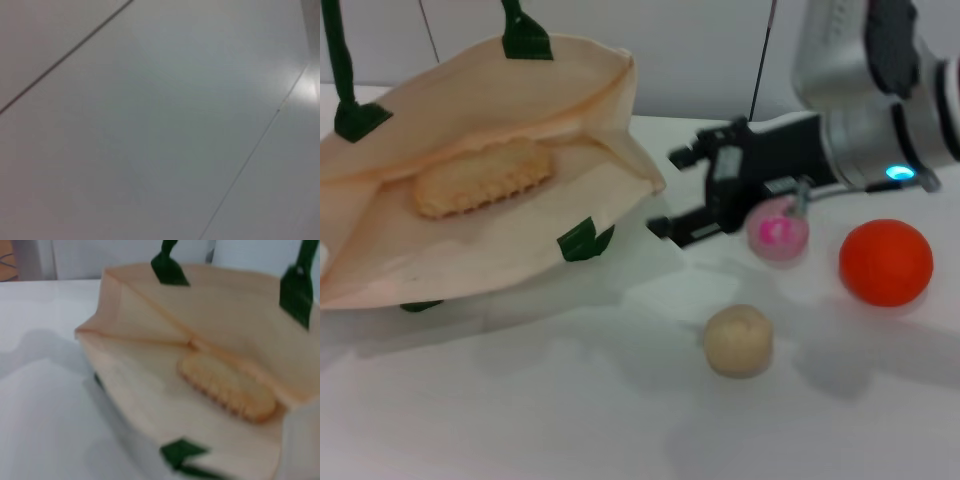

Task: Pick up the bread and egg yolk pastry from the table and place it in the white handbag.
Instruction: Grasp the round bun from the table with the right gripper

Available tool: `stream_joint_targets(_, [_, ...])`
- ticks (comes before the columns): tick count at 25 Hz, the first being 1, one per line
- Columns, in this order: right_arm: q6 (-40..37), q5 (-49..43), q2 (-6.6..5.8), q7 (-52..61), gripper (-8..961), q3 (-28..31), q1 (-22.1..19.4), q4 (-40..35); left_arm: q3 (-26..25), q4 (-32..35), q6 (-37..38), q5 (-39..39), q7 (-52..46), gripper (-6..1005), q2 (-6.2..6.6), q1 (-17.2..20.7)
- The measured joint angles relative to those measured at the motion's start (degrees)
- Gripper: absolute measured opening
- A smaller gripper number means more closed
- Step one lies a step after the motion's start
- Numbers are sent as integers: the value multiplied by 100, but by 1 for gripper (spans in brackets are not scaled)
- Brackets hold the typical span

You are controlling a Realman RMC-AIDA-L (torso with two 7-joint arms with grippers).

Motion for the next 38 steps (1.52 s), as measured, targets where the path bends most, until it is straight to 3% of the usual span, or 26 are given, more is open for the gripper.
stream_joint_targets(6, [643,-187,-6,-163,889,461,-142,473,0,-4,210,1,30,90,13,97])
stream_joint_targets(14, [744,-513,-5,-250,890,563,-134,1110,9,5,502,58,37,91,14,168])
stream_joint_targets(27, [692,-806,16,-261,891,393,136,1880,9,-5,502,50,29,88,14,223])
stream_joint_targets(38, [101,-765,50,-260,893,-62,618,2768,9,-14,476,30,34,88,14,209])
